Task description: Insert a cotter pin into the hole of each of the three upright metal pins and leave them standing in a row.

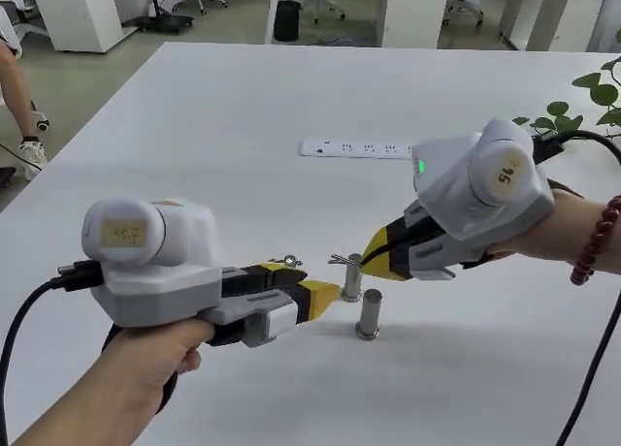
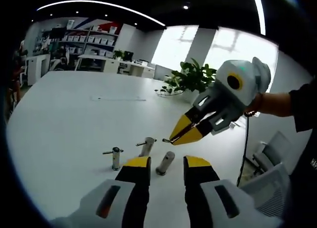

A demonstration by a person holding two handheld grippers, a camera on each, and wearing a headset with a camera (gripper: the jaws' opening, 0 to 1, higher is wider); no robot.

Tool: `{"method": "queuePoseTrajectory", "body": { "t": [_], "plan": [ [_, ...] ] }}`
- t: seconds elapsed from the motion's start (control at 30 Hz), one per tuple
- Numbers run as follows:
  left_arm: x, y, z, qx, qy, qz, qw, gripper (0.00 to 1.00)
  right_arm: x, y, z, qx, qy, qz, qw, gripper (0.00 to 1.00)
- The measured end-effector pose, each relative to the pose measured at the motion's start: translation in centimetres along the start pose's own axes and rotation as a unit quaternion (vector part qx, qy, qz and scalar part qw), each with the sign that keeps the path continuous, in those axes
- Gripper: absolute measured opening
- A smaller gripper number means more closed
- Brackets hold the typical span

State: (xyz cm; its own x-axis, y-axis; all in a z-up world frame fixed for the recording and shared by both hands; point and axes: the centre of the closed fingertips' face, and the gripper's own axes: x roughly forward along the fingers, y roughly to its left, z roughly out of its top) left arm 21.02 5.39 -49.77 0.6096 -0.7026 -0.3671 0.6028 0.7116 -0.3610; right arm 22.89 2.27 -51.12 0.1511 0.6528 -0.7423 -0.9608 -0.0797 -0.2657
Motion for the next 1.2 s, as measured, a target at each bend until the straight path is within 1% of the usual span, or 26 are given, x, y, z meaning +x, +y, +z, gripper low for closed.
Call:
{"method": "queuePoseTrajectory", "body": {
  "t": [0.27, 0.37, 0.47, 0.57, 0.73, 1.13, 1.2],
  "plan": [
    [0.0, -0.8, -0.2, -0.011, 0.007, -0.014, 0.9998, 0.19, 0.1, 1.3, 1.0, -0.046, -0.008, 0.013, 0.9988, 0.0],
    [0.1, -1.1, -0.1, -0.015, 0.005, -0.022, 0.9996, 0.17, 0.1, 1.8, 1.4, -0.063, -0.009, 0.018, 0.9978, 0.0],
    [0.1, -1.6, 0.0, -0.023, 0.005, -0.032, 0.9992, 0.16, 0.1, 2.2, 1.7, -0.076, -0.011, 0.021, 0.9968, 0.0],
    [0.2, -1.9, 0.2, -0.025, 0.003, -0.038, 0.999, 0.14, 0.0, 2.4, 1.9, -0.086, -0.011, 0.022, 0.996, 0.0],
    [0.3, -1.9, 0.1, -0.028, 0.005, -0.039, 0.9988, 0.12, 0.0, 2.7, 2.3, -0.1, -0.011, 0.023, 0.9946, 0.0],
    [0.1, -1.5, -0.2, -0.027, 0.007, -0.029, 0.9992, 0.0, 0.1, 3.2, 2.8, -0.122, -0.012, 0.022, 0.9922, 0.0],
    [0.1, -1.4, -0.2, -0.025, 0.008, -0.029, 0.9993, 0.0, 0.2, 3.2, 2.9, -0.124, -0.011, 0.02, 0.992, 0.0]
  ]
}}
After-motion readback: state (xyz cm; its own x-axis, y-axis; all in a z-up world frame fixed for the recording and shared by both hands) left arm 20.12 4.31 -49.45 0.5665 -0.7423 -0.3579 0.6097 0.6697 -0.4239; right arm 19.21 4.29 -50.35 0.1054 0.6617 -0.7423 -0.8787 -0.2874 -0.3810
